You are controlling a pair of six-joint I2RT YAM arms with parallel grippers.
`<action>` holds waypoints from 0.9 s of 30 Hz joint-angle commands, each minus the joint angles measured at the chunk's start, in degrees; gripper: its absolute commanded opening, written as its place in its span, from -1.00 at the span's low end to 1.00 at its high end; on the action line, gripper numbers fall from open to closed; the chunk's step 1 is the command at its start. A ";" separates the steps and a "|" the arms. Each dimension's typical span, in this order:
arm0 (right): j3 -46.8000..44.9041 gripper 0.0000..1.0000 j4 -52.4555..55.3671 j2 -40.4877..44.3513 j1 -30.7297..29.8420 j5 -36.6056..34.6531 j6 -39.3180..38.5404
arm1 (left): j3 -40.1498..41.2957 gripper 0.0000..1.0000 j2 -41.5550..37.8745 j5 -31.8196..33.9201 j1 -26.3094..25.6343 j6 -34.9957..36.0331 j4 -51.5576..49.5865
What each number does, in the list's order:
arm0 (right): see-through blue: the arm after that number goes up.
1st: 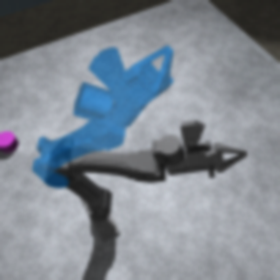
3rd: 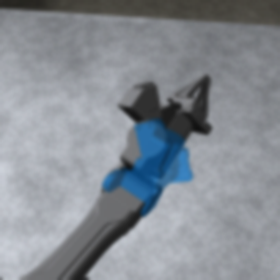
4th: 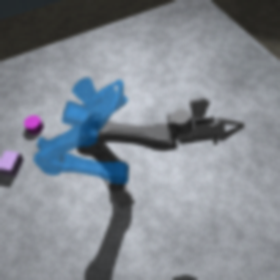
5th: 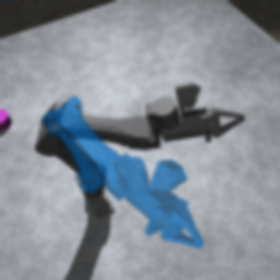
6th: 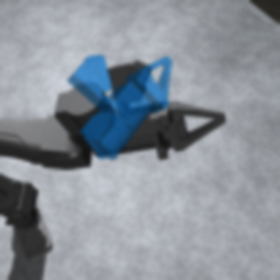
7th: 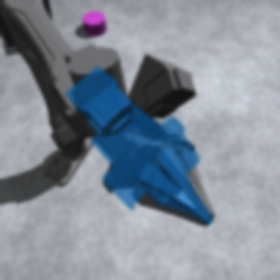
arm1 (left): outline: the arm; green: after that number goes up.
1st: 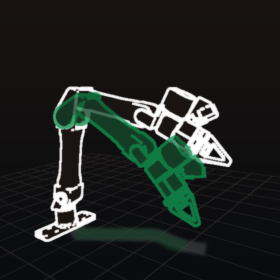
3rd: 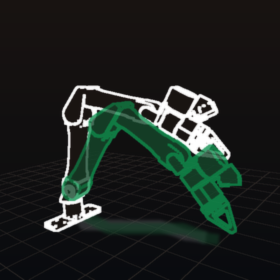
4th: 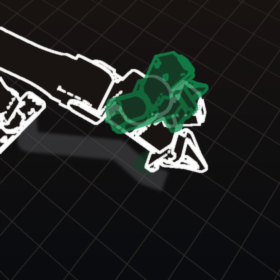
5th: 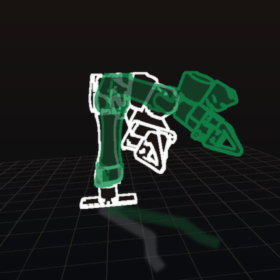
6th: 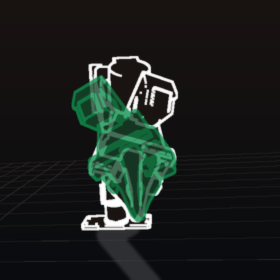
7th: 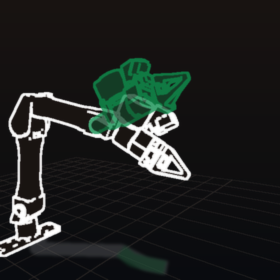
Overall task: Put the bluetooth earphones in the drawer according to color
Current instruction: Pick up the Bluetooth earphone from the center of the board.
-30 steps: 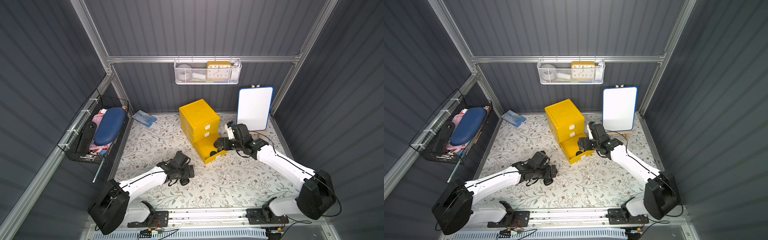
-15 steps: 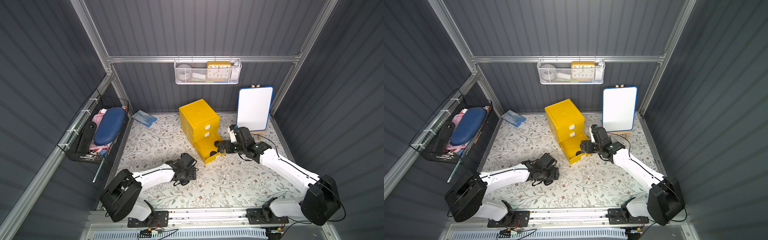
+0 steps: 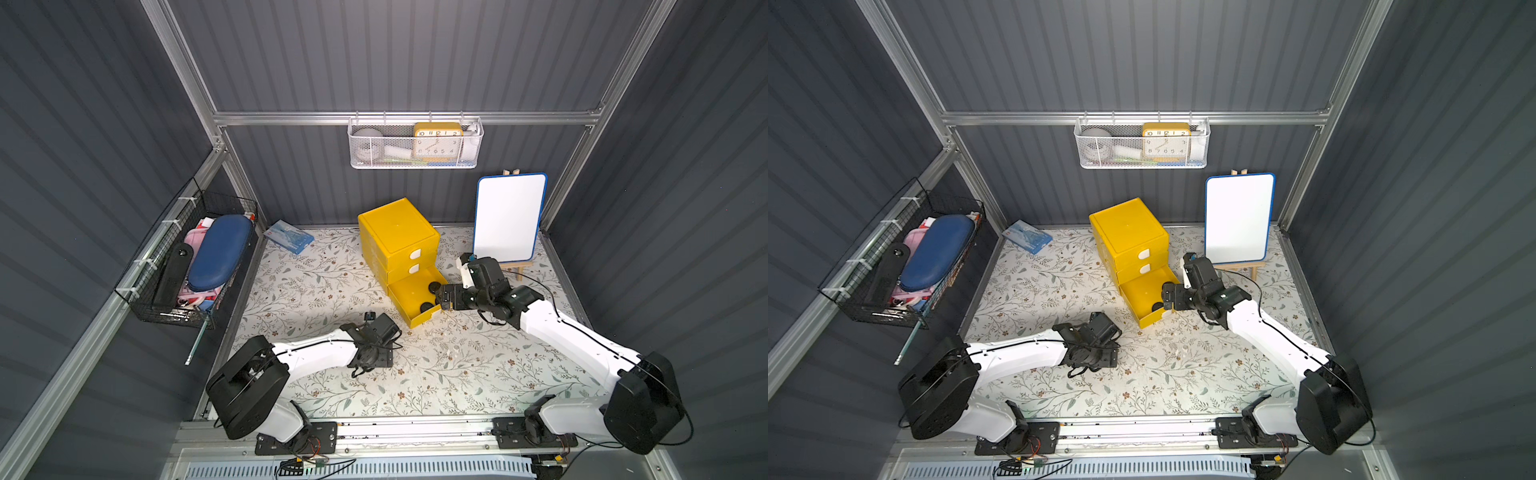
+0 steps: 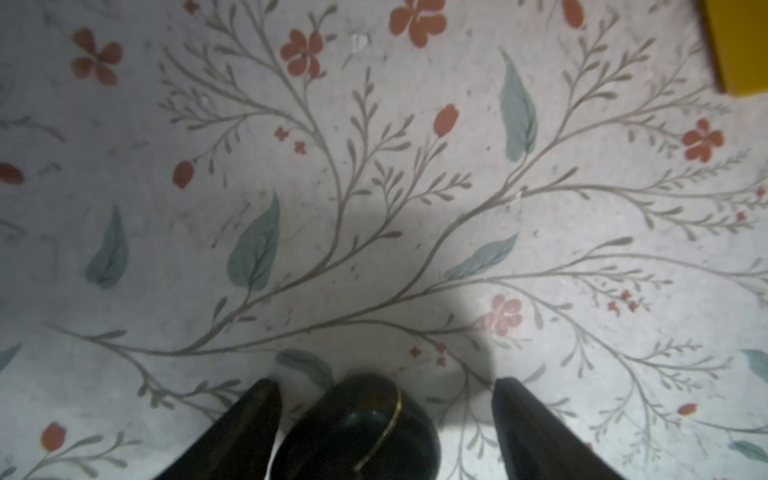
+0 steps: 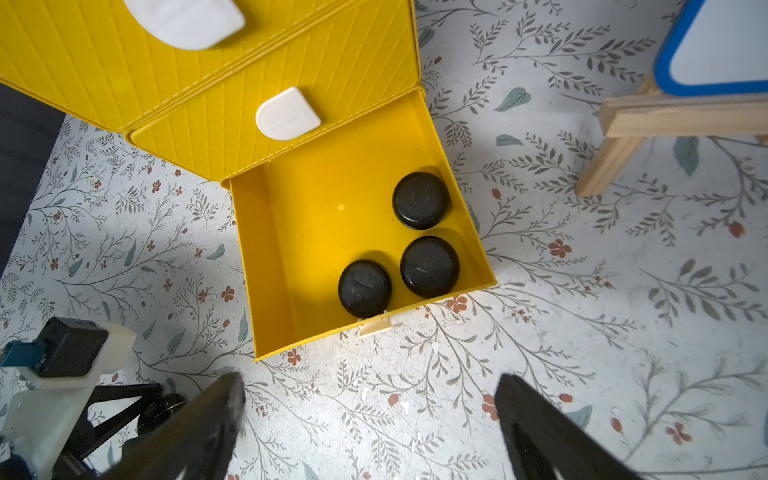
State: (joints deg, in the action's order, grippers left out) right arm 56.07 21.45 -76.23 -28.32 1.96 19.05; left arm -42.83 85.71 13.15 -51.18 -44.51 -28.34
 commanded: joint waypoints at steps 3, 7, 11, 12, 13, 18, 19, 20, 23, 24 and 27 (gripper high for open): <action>-0.88 0.98 0.26 0.83 -0.06 0.33 0.60 | 0.72 0.57 3.38 0.25 -1.76 -4.17 -7.26; -0.88 0.98 0.49 0.81 0.01 0.29 0.55 | 0.53 0.48 4.58 0.39 -2.31 -4.79 -6.67; -1.12 0.98 0.39 0.74 -0.11 0.00 0.64 | 0.55 0.38 5.58 0.20 -2.35 -5.05 -5.37; -1.15 0.98 0.33 0.59 0.00 0.04 0.73 | 0.54 0.36 5.76 0.13 -2.35 -5.19 -5.18; -1.06 0.98 0.26 0.45 -0.05 0.30 0.73 | 0.69 0.33 5.87 0.13 -2.35 -5.30 -4.70; 0.05 0.98 1.12 -0.39 -0.07 1.00 0.49 | 1.58 0.09 5.65 0.22 -2.38 -5.61 -3.49; 0.25 0.98 1.35 -0.34 -0.06 0.95 0.46 | 1.57 0.05 5.44 0.22 -2.35 -5.59 -3.33; 0.43 0.98 1.56 -0.34 -0.04 0.91 0.46 | 1.61 0.00 5.18 0.24 -2.41 -5.54 -3.15; 0.66 0.98 1.79 -0.17 -0.10 0.91 0.55 | 1.61 -0.14 4.14 0.30 -2.35 -5.32 -2.80; 0.62 0.98 1.84 -0.10 -0.06 1.02 0.67 | 1.64 -0.19 3.89 0.34 -2.32 -5.21 -2.73; 0.53 0.98 2.01 0.20 -0.05 1.03 0.73 | 1.26 -0.28 2.91 0.56 -2.39 -4.76 -2.83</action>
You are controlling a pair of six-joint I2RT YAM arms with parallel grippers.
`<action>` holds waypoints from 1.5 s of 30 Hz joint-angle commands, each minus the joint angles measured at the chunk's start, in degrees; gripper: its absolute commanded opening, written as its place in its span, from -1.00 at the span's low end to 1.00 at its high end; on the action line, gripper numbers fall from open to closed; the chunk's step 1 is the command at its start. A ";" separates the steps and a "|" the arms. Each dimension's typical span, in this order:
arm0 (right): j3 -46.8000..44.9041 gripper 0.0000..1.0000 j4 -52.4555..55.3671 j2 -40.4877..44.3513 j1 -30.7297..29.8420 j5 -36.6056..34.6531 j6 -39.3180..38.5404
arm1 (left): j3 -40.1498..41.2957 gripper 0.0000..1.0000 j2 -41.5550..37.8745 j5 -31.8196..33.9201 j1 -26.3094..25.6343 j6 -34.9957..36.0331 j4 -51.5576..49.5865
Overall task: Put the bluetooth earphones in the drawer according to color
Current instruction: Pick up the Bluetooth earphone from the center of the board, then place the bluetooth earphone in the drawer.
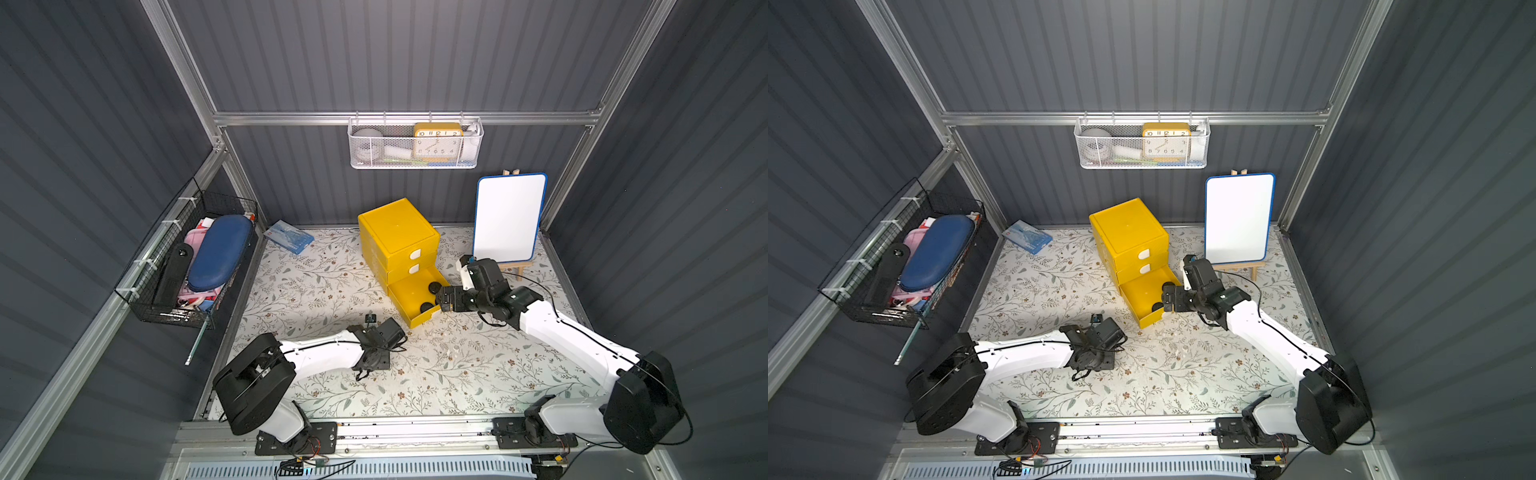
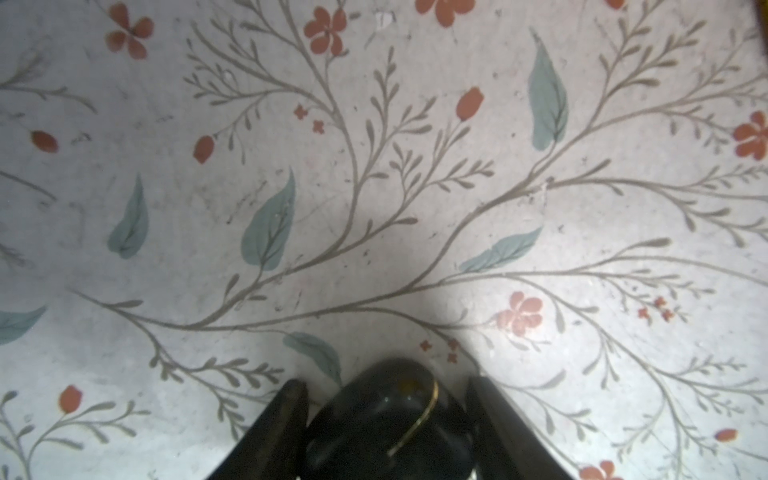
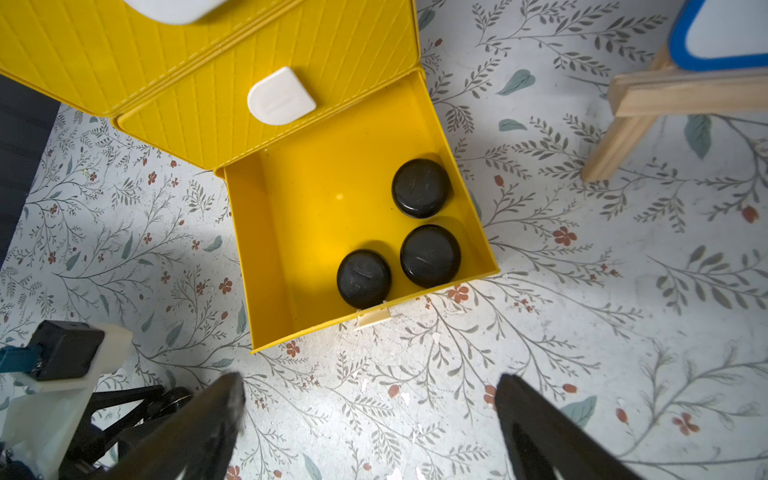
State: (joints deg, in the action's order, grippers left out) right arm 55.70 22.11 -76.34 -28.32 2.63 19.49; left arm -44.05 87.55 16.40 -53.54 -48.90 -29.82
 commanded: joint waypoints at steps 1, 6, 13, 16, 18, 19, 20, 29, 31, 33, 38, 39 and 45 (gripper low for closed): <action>0.90 0.98 1.51 0.35 -0.07 0.35 0.36 | 2.31 -0.30 0.82 -2.52 0.00 -0.18 -1.31; 0.84 0.98 1.80 0.87 -0.05 0.29 0.47 | 1.34 -0.35 -0.98 -2.30 0.00 0.48 -1.44; 0.98 0.98 2.26 1.10 -0.06 0.00 0.55 | -0.71 -0.39 -2.74 -1.44 0.01 1.43 -2.33; 1.24 0.98 2.63 1.21 -0.05 -0.20 0.48 | -1.77 -0.41 -2.97 -1.02 -0.01 1.71 -3.03; 1.36 0.98 2.85 1.35 -0.05 -0.27 0.47 | -2.61 -0.41 -3.17 -0.55 -0.01 1.89 -3.71; 1.41 0.98 2.85 1.45 -0.07 -0.49 0.38 | -3.10 -0.41 -3.40 -0.36 -0.05 1.97 -3.91; 1.47 0.98 2.90 1.55 -0.02 -0.66 0.38 | -3.74 -0.41 -3.63 -0.10 -0.01 2.20 -4.01; 0.40 0.98 3.03 2.72 -0.01 -2.19 0.77 | -12.76 -0.41 -2.66 1.51 0.04 5.48 -3.63; -0.18 0.98 2.94 3.32 0.01 -2.83 1.14 | -15.30 -0.41 -1.83 1.79 0.03 6.78 -2.89; -0.88 0.98 2.85 4.03 -0.07 -3.48 1.55 | -17.98 -0.41 -0.87 2.00 0.08 8.61 -1.96; -3.57 0.98 2.70 6.40 0.00 -5.69 2.65 | -25.12 -0.41 3.68 4.42 0.02 12.76 -1.55; -4.18 0.98 2.55 6.46 -0.04 -6.14 2.83 | -26.29 -0.41 4.74 4.91 0.05 13.24 -1.54; -8.46 0.98 0.92 10.86 0.19 -8.28 3.53 | -35.05 -0.40 13.19 8.11 0.34 16.34 -2.27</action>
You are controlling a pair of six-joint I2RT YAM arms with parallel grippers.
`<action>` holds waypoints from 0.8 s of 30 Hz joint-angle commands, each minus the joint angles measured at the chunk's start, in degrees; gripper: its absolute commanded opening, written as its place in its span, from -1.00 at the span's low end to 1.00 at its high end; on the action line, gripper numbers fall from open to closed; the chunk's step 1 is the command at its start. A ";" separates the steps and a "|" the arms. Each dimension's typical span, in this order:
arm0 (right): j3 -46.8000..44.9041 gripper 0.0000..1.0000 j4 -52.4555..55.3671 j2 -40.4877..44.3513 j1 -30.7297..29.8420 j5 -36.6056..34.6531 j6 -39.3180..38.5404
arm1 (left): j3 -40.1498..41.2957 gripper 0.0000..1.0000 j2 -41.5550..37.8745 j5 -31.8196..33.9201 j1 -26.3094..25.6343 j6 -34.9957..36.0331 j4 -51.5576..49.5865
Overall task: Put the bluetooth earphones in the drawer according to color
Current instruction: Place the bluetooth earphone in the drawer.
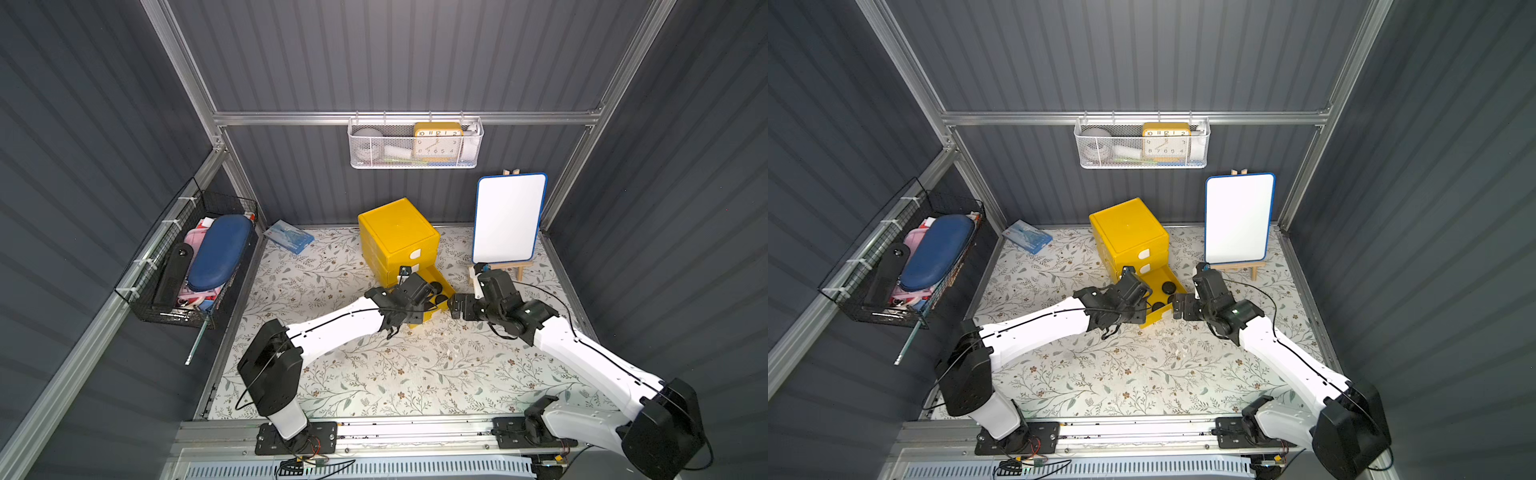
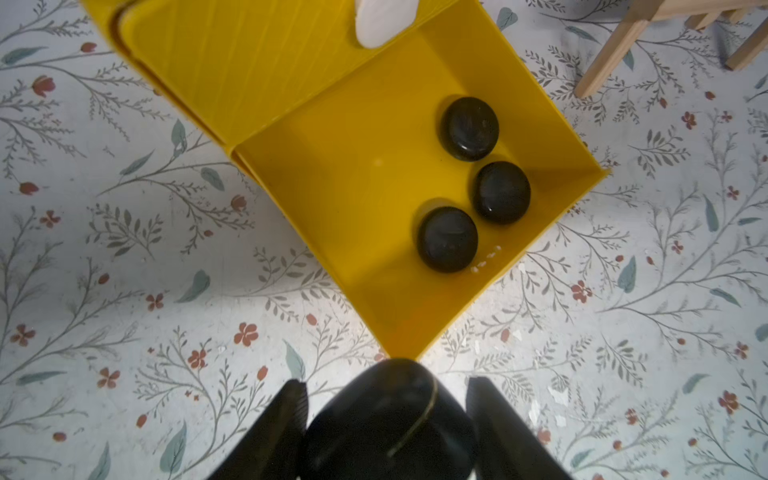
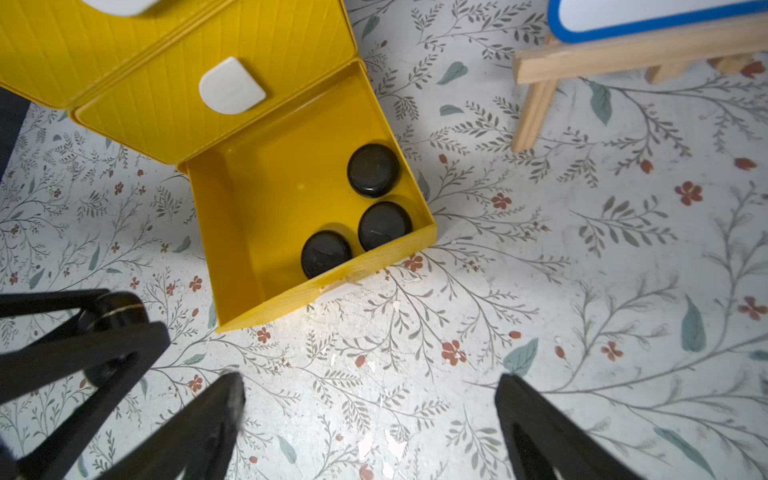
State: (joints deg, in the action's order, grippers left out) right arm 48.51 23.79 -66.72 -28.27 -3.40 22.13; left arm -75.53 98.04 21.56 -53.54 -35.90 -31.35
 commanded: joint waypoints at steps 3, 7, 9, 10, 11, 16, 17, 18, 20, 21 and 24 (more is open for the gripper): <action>-2.64 0.98 -0.67 2.34 0.18 -2.36 1.05 | -7.57 -0.39 6.98 4.97 0.80 3.77 -2.74; -4.49 0.98 -0.92 3.59 0.38 -1.91 1.34 | -11.24 -0.35 11.49 7.12 1.76 3.99 -4.88; -5.46 0.98 -1.35 3.96 0.34 -1.54 1.50 | -12.69 -0.29 13.00 8.28 2.09 3.86 -5.91; -5.88 0.98 -1.59 4.01 0.44 -1.33 1.59 | -13.33 -0.27 13.72 8.85 2.14 3.73 -6.40; -6.25 0.98 -1.79 4.13 0.46 -1.15 1.64 | -14.03 -0.26 14.48 9.44 2.41 3.49 -7.08; -7.51 0.98 -2.92 3.97 0.46 0.39 2.10 | -16.47 -0.05 16.98 11.21 2.85 3.36 -8.93; -7.72 0.98 -3.14 3.79 0.41 0.96 2.21 | -17.11 0.11 17.38 11.37 2.92 3.33 -9.15; -7.85 0.98 -3.44 3.71 0.47 1.51 2.30 | -17.55 0.22 17.54 11.44 2.91 3.52 -9.29; -8.08 0.98 -3.71 3.29 0.49 2.62 2.40 | -18.61 0.34 17.58 11.14 2.93 3.91 -9.43; -8.08 0.98 -3.83 3.06 0.42 3.07 2.48 | -19.07 0.38 17.39 10.97 2.96 4.07 -9.43; -8.09 0.98 -3.84 2.24 0.43 4.39 2.51 | -20.13 0.47 16.16 10.35 2.91 4.83 -9.25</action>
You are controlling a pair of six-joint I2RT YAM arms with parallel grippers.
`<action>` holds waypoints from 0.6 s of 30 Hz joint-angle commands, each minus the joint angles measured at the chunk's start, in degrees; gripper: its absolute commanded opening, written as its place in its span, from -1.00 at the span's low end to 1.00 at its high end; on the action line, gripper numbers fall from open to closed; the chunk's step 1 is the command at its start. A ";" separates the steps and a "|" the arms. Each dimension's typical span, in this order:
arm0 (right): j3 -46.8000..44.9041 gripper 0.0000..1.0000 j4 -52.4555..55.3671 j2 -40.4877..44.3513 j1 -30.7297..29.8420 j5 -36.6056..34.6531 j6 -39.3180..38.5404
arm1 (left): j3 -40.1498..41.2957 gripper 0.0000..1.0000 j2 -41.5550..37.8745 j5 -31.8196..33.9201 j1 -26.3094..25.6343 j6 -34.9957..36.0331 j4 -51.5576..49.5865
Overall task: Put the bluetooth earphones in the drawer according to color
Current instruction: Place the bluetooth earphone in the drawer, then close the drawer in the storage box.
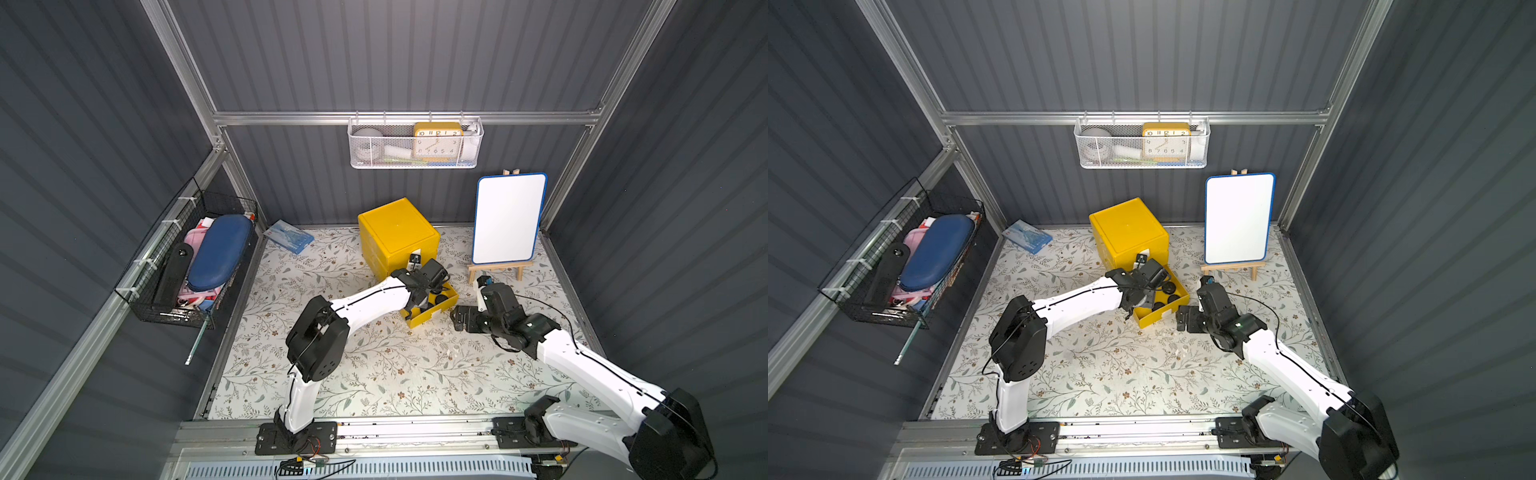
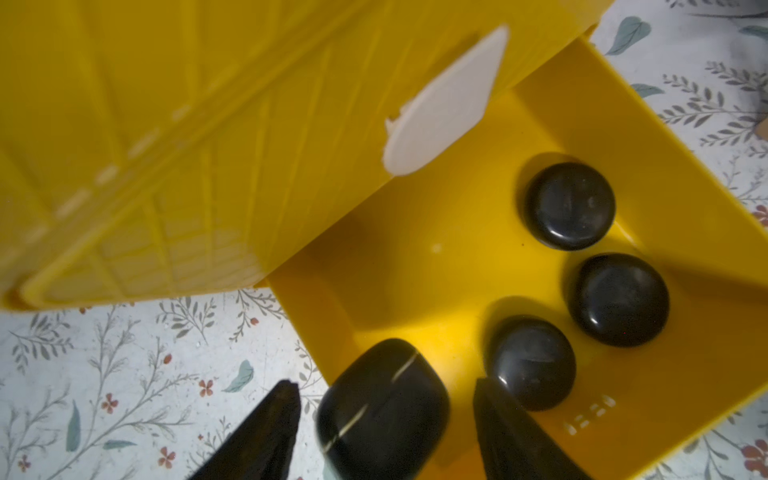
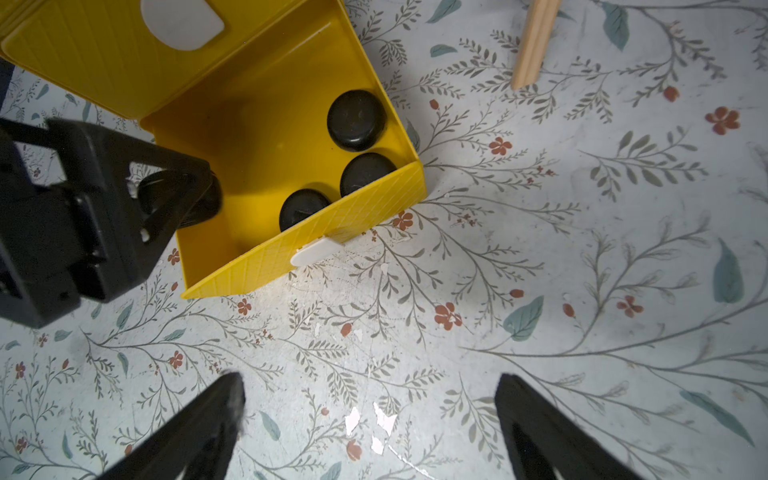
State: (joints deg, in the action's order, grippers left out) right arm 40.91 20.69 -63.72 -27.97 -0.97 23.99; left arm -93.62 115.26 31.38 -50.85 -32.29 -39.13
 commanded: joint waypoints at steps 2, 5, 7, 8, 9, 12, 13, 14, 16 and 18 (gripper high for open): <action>-0.65 0.98 -0.97 -1.14 0.17 2.57 0.79 | -2.59 0.54 -2.28 0.08 0.25 1.85 -1.30; -1.25 0.98 -1.98 -1.51 0.13 3.44 0.95 | -2.86 0.59 -4.26 -0.26 0.32 2.89 -0.89; -1.65 0.98 -2.68 -1.79 0.18 4.20 1.14 | -2.89 0.62 -5.71 -0.41 0.84 3.34 -0.60; -1.77 0.98 -3.02 -2.10 0.17 4.65 1.23 | -2.82 0.64 -6.46 -0.72 1.24 3.69 -0.38; -1.79 0.98 -3.39 -2.31 0.19 5.07 1.17 | -2.80 0.65 -7.16 -1.19 1.60 4.00 -0.05; -1.98 0.98 -4.31 -3.31 0.17 6.75 1.58 | -2.42 0.69 -9.63 -3.08 3.51 5.22 1.51; -2.00 0.98 -4.72 -3.80 0.16 7.26 1.69 | -2.19 0.72 -10.55 -4.37 4.42 5.89 2.43; -2.08 0.96 -5.20 -4.28 0.16 7.75 1.88 | -1.92 0.74 -11.40 -5.77 5.48 6.50 3.47; -2.22 0.89 -5.81 -5.22 0.13 8.26 2.24 | -1.49 0.86 -12.92 -8.88 7.79 7.38 5.32; -2.27 0.76 -6.64 -5.36 0.17 7.95 2.74 | -1.51 0.98 -14.14 -11.53 9.92 8.14 6.87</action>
State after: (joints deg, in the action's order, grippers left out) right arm 39.51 15.90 -68.84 -27.94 6.07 25.58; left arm -94.98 103.90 24.51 -43.40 -26.48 -35.92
